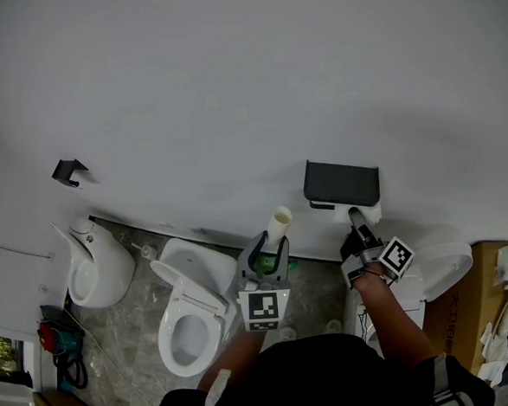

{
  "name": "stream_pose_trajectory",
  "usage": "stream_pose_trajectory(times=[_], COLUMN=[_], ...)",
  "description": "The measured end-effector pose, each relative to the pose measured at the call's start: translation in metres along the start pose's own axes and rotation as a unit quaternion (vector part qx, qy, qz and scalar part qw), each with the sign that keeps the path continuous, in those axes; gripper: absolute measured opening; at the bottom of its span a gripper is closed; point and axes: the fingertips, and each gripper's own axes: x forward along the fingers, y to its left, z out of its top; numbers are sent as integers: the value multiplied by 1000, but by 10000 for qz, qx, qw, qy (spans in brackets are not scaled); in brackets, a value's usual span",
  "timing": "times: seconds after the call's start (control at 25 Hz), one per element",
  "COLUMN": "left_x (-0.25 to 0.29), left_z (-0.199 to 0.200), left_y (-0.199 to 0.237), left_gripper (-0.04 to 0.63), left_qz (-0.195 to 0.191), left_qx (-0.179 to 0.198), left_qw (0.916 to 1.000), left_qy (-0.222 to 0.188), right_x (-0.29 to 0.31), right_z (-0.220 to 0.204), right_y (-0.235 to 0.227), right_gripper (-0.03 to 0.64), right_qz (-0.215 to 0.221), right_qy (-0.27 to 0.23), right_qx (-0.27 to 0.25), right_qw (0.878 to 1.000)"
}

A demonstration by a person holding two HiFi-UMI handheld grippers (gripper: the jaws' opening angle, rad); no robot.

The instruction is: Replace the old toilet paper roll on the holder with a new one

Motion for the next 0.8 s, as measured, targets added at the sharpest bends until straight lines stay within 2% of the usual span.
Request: stream_pose_trajectory(times=[0.32, 0.52, 0.8], left_x=[-7, -11, -13], left_z=[-1, -3, -4], left_y=[27, 40, 46], left_gripper=[152, 152, 152], left_qz=[180, 267, 232], left_qx=[12, 29, 35], left_qw=[9998, 9996, 9997], left_qy=[16, 35, 18], right_x=[25, 31, 26], right_z=[-33, -42, -41], right_y=[5, 3, -2], right_gripper=[268, 270, 318], right_qz=[56, 88, -196], right_qy=[245, 155, 58], right_qx=[146, 293, -171], right_qw=[9996, 9994, 9996])
